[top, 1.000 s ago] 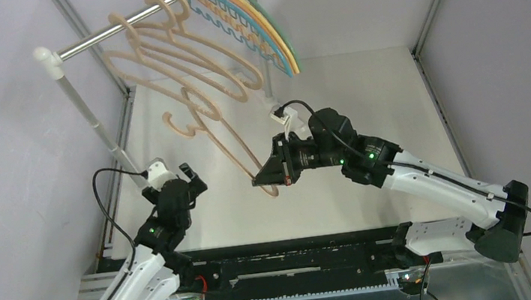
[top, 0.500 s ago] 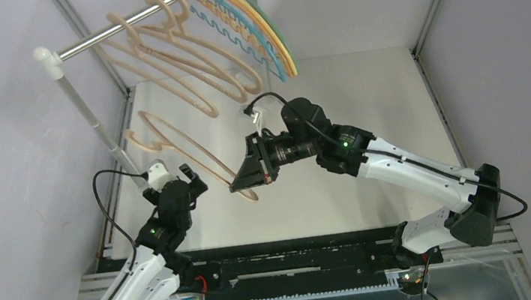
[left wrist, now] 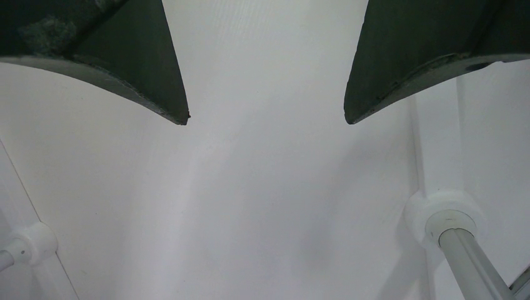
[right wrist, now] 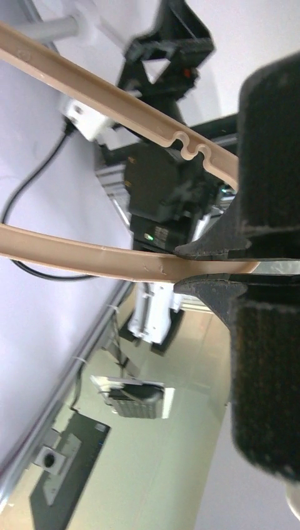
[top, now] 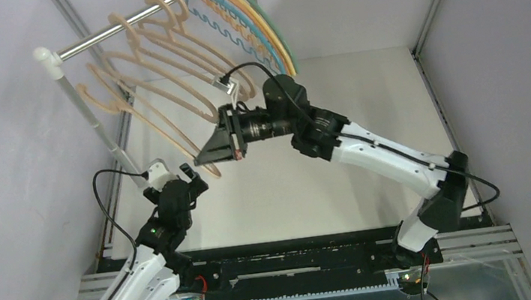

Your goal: Organize the hangers

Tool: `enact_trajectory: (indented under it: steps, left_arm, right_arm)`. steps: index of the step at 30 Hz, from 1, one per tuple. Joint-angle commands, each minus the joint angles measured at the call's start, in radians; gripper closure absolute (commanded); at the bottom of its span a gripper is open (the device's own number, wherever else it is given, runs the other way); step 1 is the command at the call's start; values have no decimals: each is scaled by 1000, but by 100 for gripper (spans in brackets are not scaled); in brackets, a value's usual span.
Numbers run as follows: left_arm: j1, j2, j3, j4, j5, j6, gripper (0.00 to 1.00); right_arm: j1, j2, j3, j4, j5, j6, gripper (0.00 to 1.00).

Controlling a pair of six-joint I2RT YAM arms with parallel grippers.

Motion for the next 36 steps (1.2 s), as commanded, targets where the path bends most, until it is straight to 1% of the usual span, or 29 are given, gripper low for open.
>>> enact_trajectory:
  steps: [1,3,7,17,25,30,33,34,35,36]
  left_arm:
    - [-4,-9,-5,34,-3,-4,0]
    - [-4,-14,-3,32,-3,0,0]
    - [-3,-24,1,29,4,3,1]
    - [-3,-33,3,26,19,4,1]
    - [-4,-50,0,16,14,4,0]
    - [-3,-57,9,-1,7,9,1]
    - [-3,-66,9,-8,4,8,0]
    - [-3,-70,9,-9,4,7,1]
    - [-3,-72,8,-11,5,7,0]
    - [-3,-73,8,-11,4,7,0]
  right_arm:
    - [-34,103,114,195,23,56,100]
    - [-47,161,170,235,6,91,100]
    - [-63,241,249,285,21,129,100]
    - [-92,368,402,308,60,177,100]
    - [-97,437,449,251,106,169,100]
    - [-104,479,457,235,116,182,98]
    - [-105,481,453,211,129,168,93]
    - [-103,476,450,201,136,159,90]
    - [-102,469,446,190,148,145,86]
    - [-99,459,443,173,162,128,76]
